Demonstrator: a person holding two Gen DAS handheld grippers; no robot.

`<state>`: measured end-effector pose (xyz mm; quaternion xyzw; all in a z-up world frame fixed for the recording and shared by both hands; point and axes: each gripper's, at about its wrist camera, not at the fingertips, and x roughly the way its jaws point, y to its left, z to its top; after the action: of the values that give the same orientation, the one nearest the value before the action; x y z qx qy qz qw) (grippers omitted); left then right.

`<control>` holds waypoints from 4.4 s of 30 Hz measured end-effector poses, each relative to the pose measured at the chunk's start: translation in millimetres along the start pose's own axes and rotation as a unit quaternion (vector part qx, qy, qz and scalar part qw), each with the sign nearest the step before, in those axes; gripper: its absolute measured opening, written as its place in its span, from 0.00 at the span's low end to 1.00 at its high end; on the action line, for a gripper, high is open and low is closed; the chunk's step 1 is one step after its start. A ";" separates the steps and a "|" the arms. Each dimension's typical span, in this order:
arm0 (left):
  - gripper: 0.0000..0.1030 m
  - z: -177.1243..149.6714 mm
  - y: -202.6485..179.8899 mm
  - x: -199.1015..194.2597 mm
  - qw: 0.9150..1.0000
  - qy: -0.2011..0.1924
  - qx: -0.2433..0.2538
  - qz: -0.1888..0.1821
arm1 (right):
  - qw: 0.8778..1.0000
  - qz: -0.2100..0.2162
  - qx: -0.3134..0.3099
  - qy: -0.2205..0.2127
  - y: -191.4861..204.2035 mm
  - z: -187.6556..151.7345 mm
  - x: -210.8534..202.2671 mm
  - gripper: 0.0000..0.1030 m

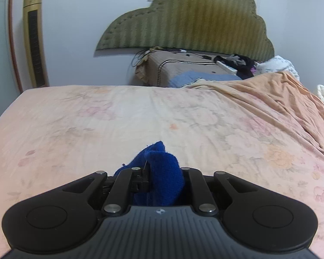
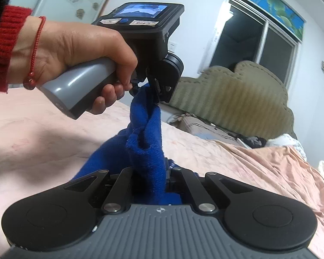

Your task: Fold small clothes

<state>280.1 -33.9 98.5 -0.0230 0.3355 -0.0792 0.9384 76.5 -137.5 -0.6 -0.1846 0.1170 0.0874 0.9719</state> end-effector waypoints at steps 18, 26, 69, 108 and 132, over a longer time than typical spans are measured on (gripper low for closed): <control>0.12 -19.5 -93.5 46.5 0.998 0.023 0.058 -0.033 | 0.993 -0.012 0.106 0.055 -59.0 -45.8 -4.4 0.03; 0.12 -36.8 -119.7 69.4 0.995 0.045 0.077 -0.042 | 0.961 0.059 0.252 0.099 -94.2 -74.2 6.1 0.04; 0.83 -160.0 -30.8 -64.1 0.998 -0.020 0.046 0.023 | 0.865 0.140 0.469 0.112 -144.0 -130.8 -2.3 0.10; 0.99 -194.0 -26.3 -39.2 1.000 -0.005 0.023 -0.011 | 0.924 0.018 0.335 0.183 -157.5 -67.8 70.6 0.63; 1.00 -173.0 15.2 -36.5 0.990 0.041 -0.033 -0.129 | 0.894 0.208 0.346 0.195 -152.0 -81.1 46.9 0.72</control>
<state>144.7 -11.2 -13.9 -0.0932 0.3706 -0.1892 0.9045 137.9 -301.7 -34.7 0.1786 0.3631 0.2042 0.8914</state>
